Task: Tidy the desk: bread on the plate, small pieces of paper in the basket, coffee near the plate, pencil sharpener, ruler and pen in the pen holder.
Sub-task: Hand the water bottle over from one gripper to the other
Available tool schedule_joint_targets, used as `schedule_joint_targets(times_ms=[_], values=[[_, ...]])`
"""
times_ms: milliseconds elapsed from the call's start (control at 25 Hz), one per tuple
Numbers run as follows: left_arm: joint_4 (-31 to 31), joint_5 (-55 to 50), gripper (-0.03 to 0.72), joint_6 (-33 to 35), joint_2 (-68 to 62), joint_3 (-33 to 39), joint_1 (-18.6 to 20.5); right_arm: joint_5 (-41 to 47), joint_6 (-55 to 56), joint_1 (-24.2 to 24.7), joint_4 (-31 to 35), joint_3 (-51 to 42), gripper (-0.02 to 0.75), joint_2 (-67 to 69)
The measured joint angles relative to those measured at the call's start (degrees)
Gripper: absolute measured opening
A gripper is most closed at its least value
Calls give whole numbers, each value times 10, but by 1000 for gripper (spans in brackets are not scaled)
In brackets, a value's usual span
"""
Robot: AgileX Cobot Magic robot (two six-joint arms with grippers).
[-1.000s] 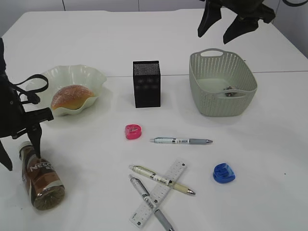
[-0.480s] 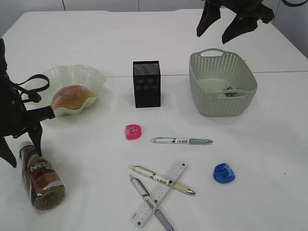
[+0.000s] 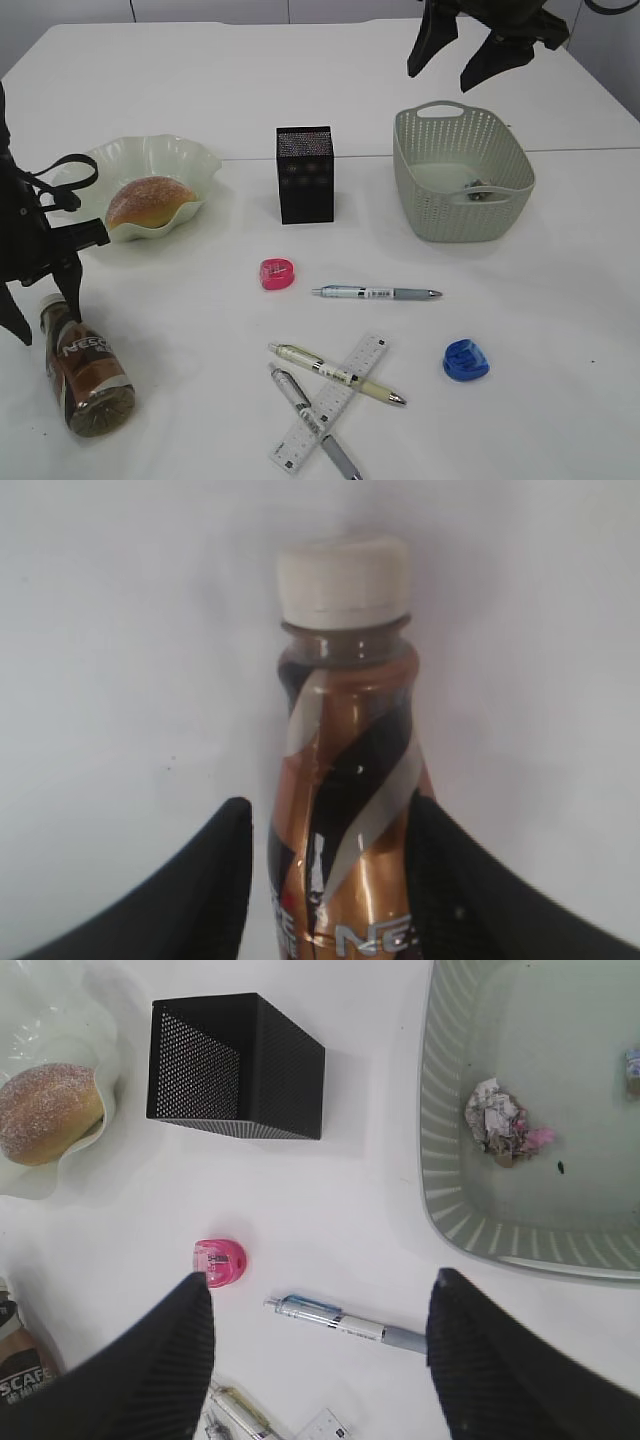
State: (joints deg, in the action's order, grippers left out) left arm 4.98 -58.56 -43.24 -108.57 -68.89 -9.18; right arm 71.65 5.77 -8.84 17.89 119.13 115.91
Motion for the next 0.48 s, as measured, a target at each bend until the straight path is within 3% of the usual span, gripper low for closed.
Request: schedule_joint_targets(times_ms=[120, 360, 480], values=[[-4, 0, 382, 0, 0, 0, 0, 0, 0, 0, 0, 0, 489, 0], [-10, 2, 575, 0, 0, 0, 0, 0, 0, 0, 0, 0, 489, 0], [-8, 4, 589, 0, -8, 0, 0, 0, 0, 0, 0, 0, 489, 0]])
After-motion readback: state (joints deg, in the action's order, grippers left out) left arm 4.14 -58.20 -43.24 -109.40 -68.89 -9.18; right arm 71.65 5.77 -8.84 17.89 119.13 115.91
